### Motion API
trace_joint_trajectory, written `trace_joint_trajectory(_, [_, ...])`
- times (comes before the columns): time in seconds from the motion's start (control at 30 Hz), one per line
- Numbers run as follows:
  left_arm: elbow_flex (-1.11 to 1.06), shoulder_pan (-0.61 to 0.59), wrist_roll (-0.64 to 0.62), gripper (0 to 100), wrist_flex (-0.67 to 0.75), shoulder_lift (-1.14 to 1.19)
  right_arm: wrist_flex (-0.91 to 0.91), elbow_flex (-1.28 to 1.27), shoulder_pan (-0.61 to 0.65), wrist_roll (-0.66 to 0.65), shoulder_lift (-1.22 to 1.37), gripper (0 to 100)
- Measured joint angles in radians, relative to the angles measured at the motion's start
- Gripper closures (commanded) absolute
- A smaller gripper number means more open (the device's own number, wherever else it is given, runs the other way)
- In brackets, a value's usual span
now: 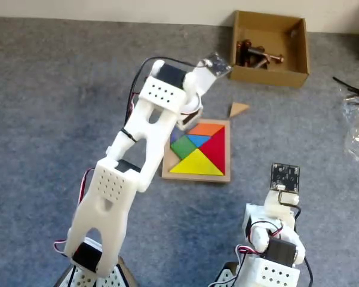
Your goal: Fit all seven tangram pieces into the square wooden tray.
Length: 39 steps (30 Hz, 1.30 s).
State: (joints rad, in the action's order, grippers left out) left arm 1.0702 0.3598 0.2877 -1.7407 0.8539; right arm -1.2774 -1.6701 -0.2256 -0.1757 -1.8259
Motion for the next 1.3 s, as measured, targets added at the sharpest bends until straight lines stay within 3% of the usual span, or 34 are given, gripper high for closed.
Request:
trace_joint_trajectory(0.27, [0.002, -0.002, 0.002, 99, -0.005, 0.0, 0.0, 0.0, 0.0, 0.0, 0.0, 98.9])
trace_joint_trajectory(0.53, [-0.015, -0.098, 0.0, 99, -0.006, -0.014, 0.0, 0.0, 0.0, 0.0, 0.0, 98.9])
trace_joint_trajectory(0.97, [-0.603, -0.112, 0.0, 99, -0.008, -0.519, 0.0, 0.0, 0.0, 0.0, 0.0, 98.9])
trace_joint_trajectory(1.3, [-0.888, -0.269, -0.003, 99, -0.008, -0.859, 0.0, 0.0, 0.0, 0.0, 0.0, 98.9])
